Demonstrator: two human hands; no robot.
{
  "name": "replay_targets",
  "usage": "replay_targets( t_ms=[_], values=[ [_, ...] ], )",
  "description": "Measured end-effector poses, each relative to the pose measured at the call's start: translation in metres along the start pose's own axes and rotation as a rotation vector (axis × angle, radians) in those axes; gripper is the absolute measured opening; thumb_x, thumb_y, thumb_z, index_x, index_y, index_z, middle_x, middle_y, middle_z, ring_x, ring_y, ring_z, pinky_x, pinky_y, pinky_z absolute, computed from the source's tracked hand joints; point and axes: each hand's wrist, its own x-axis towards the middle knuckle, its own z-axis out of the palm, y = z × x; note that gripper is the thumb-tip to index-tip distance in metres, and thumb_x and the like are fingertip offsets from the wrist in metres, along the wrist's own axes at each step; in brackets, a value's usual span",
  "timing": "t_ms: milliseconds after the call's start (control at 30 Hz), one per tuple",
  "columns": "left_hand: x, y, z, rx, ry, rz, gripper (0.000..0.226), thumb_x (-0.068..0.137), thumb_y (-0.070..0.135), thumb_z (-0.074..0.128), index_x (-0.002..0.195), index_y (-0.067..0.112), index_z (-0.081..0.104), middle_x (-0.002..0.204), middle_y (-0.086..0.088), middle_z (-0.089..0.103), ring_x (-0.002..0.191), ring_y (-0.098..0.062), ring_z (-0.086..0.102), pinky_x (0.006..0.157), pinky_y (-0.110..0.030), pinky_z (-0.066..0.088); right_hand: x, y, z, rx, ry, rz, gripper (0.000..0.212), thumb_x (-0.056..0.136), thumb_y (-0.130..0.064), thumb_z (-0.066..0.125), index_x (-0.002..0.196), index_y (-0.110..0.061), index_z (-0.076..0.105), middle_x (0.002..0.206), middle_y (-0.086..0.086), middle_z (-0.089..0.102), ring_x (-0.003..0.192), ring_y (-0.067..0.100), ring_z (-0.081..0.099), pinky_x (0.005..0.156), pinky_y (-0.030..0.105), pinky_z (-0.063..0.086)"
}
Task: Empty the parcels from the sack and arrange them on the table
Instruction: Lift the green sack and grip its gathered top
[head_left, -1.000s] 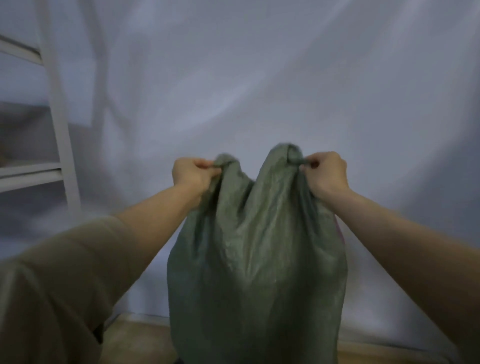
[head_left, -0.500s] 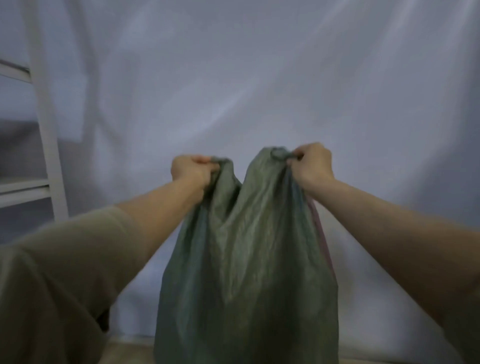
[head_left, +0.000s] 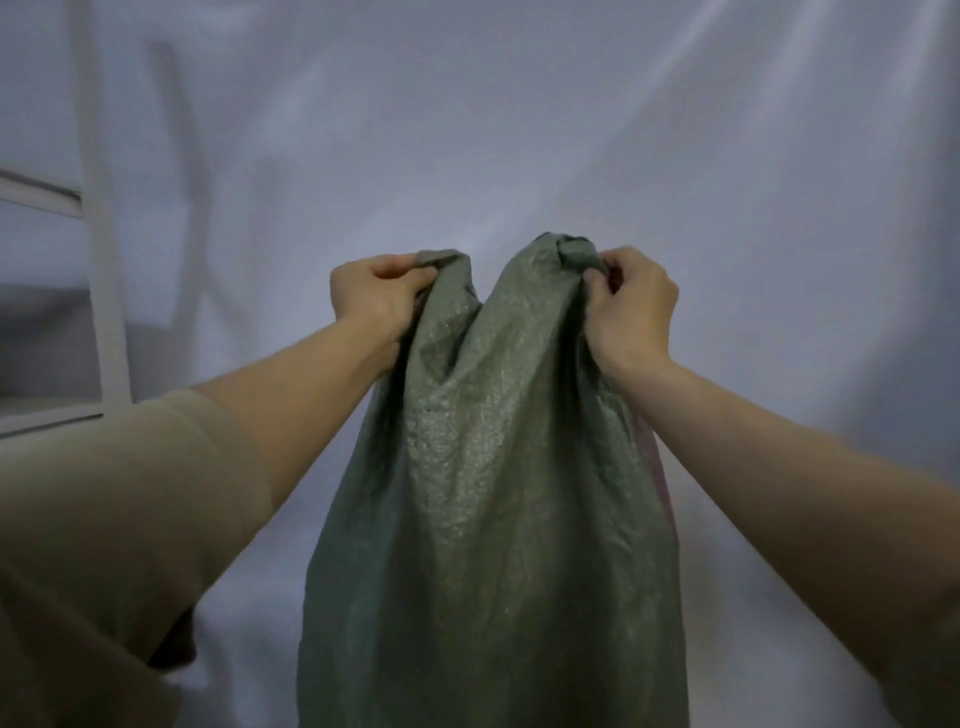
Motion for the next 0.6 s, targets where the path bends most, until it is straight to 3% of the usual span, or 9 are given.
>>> replay_targets(
  t_ms=[100, 167, 233, 333, 400, 467, 533, 600],
  values=[
    [-0.026, -0.035, -0.010, 0.101, -0.021, -0.146, 0.011, 0.079, 0.005, 0.079, 0.086, 0.009, 0.072, 0.091, -0.009, 0.073, 0.074, -0.018, 0.069, 0.070, -0.025, 0.060, -0.019, 0.019, 0.004, -0.115, -0.180, 0.057, 0.016, 0.094, -0.009, 0.056, 0.099, -0.007, 0.070, 0.099, 0.010, 0.069, 0.090, 0.023, 0.059, 0.079, 0.027, 0.043],
    [-0.042, -0.064, -0.019, 0.174, -0.026, -0.246, 0.012, 0.078, 0.004, 0.080, 0.085, 0.008, 0.071, 0.094, -0.013, 0.073, 0.075, -0.021, 0.069, 0.073, -0.028, 0.060, -0.038, 0.039, 0.004, -0.228, -0.344, 0.121, 0.016, 0.092, -0.008, 0.058, 0.097, -0.006, 0.073, 0.101, 0.014, 0.070, 0.093, 0.028, 0.062, 0.078, 0.026, 0.042],
    [-0.046, -0.074, -0.025, 0.217, -0.044, -0.273, 0.017, 0.076, 0.008, 0.083, 0.090, 0.008, 0.073, 0.097, -0.015, 0.074, 0.082, -0.024, 0.071, 0.078, -0.034, 0.060, -0.046, 0.047, -0.001, -0.234, -0.380, 0.172, 0.016, 0.092, -0.007, 0.058, 0.094, -0.005, 0.073, 0.098, 0.014, 0.070, 0.092, 0.029, 0.062, 0.076, 0.027, 0.041],
    [-0.051, -0.054, -0.027, 0.249, -0.164, -0.203, 0.019, 0.077, 0.020, 0.083, 0.090, 0.012, 0.072, 0.100, -0.010, 0.073, 0.081, -0.017, 0.068, 0.071, -0.026, 0.057, -0.042, 0.046, -0.011, -0.212, -0.348, 0.204, 0.015, 0.093, -0.007, 0.059, 0.092, -0.004, 0.073, 0.091, 0.010, 0.066, 0.091, 0.027, 0.060, 0.077, 0.028, 0.041],
    [-0.062, -0.037, -0.028, 0.338, -0.394, -0.171, 0.048, 0.070, 0.046, 0.083, 0.107, 0.017, 0.072, 0.110, 0.000, 0.071, 0.097, -0.014, 0.067, 0.087, -0.029, 0.054, -0.043, 0.044, -0.016, -0.191, -0.329, 0.222, 0.014, 0.093, -0.008, 0.060, 0.093, -0.005, 0.073, 0.091, 0.009, 0.065, 0.091, 0.025, 0.058, 0.080, 0.029, 0.043],
    [-0.078, -0.031, -0.028, 0.555, -0.645, -0.155, 0.093, 0.056, 0.069, 0.078, 0.134, 0.023, 0.056, 0.130, 0.008, 0.060, 0.117, -0.015, 0.058, 0.102, -0.033, 0.044, -0.048, 0.043, -0.018, -0.164, -0.327, 0.232, 0.013, 0.093, -0.009, 0.061, 0.095, -0.006, 0.073, 0.092, 0.007, 0.066, 0.091, 0.023, 0.059, 0.081, 0.029, 0.044],
    [-0.094, -0.037, -0.025, 0.714, -0.849, -0.148, 0.122, 0.049, 0.076, 0.077, 0.152, 0.031, 0.028, 0.144, 0.009, 0.045, 0.129, -0.017, 0.048, 0.110, -0.035, 0.037, -0.056, 0.042, -0.017, -0.120, -0.333, 0.242, 0.013, 0.093, -0.010, 0.062, 0.096, -0.008, 0.074, 0.092, 0.005, 0.067, 0.091, 0.022, 0.060, 0.081, 0.031, 0.047],
    [-0.109, -0.049, -0.019, 0.742, -0.944, -0.139, 0.133, 0.045, 0.077, 0.081, 0.154, 0.041, 0.012, 0.151, 0.011, 0.040, 0.133, -0.015, 0.046, 0.113, -0.038, 0.038, -0.064, 0.036, -0.013, -0.054, -0.332, 0.248, 0.011, 0.091, -0.012, 0.064, 0.093, -0.010, 0.074, 0.090, 0.004, 0.070, 0.090, 0.021, 0.064, 0.083, 0.033, 0.051]
  ],
)
